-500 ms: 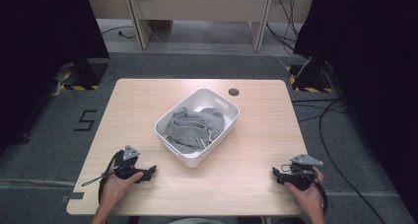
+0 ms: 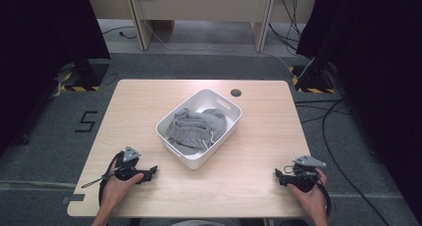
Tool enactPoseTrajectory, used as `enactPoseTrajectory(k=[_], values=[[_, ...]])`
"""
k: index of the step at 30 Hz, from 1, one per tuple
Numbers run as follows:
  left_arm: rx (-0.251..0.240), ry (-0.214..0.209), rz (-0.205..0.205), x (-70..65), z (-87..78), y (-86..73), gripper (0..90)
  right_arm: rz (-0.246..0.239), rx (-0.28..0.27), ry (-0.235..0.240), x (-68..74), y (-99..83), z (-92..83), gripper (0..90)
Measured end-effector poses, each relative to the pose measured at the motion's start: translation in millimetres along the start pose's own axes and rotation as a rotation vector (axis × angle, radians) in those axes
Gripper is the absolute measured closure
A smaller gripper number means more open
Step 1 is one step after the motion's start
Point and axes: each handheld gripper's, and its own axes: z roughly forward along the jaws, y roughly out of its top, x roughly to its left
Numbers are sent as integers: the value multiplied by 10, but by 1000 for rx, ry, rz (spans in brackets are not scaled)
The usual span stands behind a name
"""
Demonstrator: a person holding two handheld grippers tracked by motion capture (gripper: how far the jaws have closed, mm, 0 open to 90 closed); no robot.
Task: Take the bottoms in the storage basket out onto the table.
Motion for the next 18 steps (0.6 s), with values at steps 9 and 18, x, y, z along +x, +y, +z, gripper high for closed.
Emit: enactPoseTrajectory(k=[9,18], values=[[-58,-67,-2,-5,-137,74,144,4,1,0,2,1,0,147],[-159,-132,10,-127,-376,314,144,-1,0,-2,-2,6,5,147]])
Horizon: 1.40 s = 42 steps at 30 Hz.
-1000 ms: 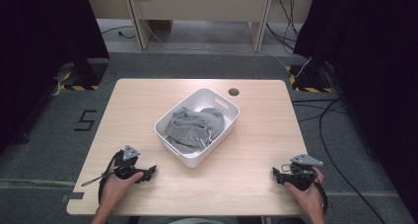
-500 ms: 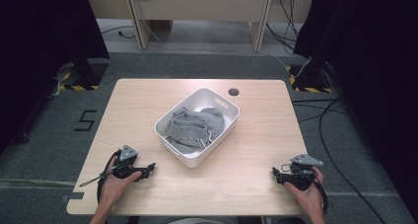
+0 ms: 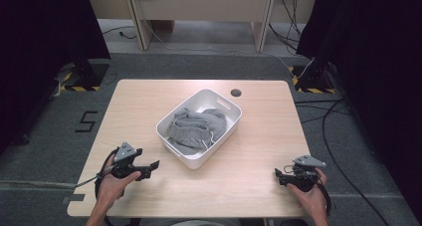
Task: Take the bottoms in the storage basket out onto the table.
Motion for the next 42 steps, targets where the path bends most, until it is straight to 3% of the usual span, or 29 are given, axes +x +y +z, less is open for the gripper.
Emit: enactPoseTrajectory(k=[5,7,9,11,22,26,34,42], values=[[-37,-2,21,-47,-77,216,144,0,1,1,0,1,0,146],[-45,-25,36,-80,-95,380,143,-1,1,0,-1,1,0,146],[-44,-39,41,-94,-92,427,144,0,1,1,0,1,0,146],[-30,-47,71,-130,-73,545,144,0,1,1,0,1,1,146],[-10,-88,119,-201,77,855,144,-1,0,2,0,2,2,146],[1,-92,129,-231,163,939,144,0,0,2,1,3,2,146],[47,-145,179,-323,515,1211,144,-1,1,2,0,3,2,146],[95,-165,224,-416,802,1346,145,-4,-2,4,-2,2,4,147]])
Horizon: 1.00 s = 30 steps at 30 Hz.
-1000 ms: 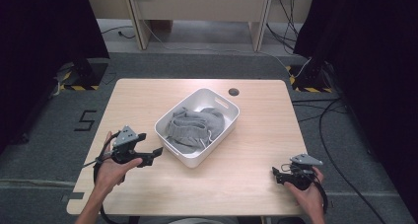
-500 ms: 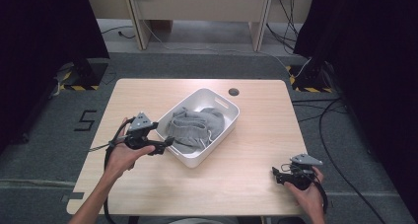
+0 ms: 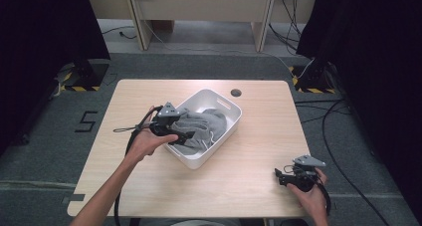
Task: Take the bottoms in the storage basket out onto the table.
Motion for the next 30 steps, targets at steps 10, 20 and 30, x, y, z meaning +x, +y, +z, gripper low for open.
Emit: enactPoseTrajectory(k=[10,20,30], values=[[55,-12,6,75,262,187,147,2,0,3,2,1,0,146],[148,-28,61,107,522,309,150,2,0,4,2,1,0,147],[178,-42,90,148,695,395,152,0,0,5,2,2,1,147]])
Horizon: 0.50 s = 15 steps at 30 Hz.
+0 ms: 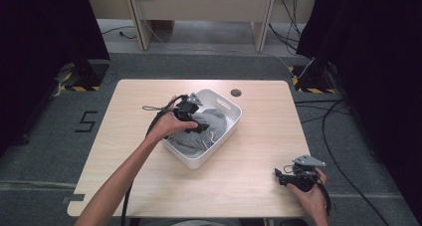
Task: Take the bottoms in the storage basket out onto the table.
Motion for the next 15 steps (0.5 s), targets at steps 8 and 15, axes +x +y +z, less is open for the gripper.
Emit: enactPoseTrajectory(k=[8,15], values=[[20,-35,24,38,152,37,152,-3,-1,0,-2,0,1,146],[45,-72,9,85,266,-16,144,-3,-1,0,-1,0,1,147]])
